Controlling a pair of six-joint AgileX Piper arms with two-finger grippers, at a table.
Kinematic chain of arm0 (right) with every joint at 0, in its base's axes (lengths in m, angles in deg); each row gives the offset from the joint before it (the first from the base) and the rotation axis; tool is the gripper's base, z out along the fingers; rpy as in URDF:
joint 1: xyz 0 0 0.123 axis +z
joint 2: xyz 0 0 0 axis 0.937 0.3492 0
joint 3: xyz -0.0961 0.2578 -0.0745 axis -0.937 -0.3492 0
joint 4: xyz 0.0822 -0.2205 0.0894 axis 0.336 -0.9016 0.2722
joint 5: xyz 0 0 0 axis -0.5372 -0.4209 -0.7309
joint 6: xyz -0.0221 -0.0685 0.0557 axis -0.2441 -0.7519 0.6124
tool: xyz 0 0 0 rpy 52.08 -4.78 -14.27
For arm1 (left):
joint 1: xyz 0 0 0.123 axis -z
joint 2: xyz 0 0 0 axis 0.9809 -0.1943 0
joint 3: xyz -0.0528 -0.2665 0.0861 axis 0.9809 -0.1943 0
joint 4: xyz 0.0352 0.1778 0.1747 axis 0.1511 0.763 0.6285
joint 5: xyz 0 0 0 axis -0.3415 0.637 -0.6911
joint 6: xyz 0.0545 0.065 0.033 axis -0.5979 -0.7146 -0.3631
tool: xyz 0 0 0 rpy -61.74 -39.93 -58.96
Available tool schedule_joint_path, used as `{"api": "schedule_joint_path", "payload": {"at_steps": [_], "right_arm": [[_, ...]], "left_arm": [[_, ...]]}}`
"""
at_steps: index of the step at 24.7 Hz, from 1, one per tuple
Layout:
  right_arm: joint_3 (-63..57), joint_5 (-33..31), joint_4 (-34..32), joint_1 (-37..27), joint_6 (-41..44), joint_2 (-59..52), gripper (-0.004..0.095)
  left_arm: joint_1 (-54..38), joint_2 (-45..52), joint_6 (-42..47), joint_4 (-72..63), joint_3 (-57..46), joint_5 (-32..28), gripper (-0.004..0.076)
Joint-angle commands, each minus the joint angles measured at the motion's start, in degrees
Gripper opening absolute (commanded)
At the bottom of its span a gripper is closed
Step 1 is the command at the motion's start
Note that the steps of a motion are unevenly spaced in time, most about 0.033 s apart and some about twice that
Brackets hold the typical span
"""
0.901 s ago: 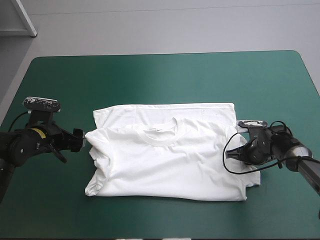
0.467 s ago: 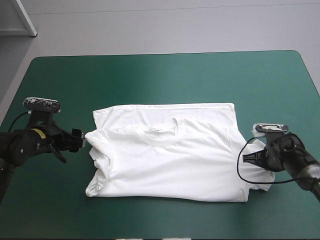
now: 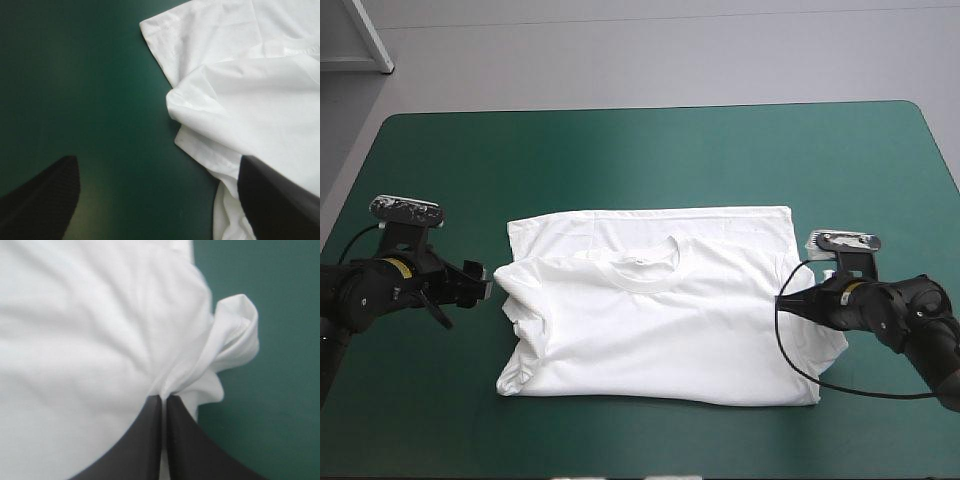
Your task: Fold the cloth
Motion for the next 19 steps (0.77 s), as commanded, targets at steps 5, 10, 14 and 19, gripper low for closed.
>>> {"api": "schedule_joint_path", "payload": {"at_steps": [5,10,14,19], "right_arm": [[2.7,5.0,7.0,9.1,-8.2,6.1,-0.0018],[2.8,5.4,9.1,11.6,-12.2,13.8,0.0061],[2.8,5.3,12.6,11.6,-15.1,16.5,0.0482],[6.7,-0.8,9.6,11.6,-11.1,11.8,0.0697]], "left_arm": [[0.3,0.8,0.0,-0.6,1.8,-1.8,0.0615],[0.3,0.8,0.0,-0.6,1.8,-0.7,0.0615],[0.3,0.8,0.0,-0.6,1.8,-0.2,0.0615],[0.3,0.7,0.0,-0.6,1.8,0.8,0.0615]]}}
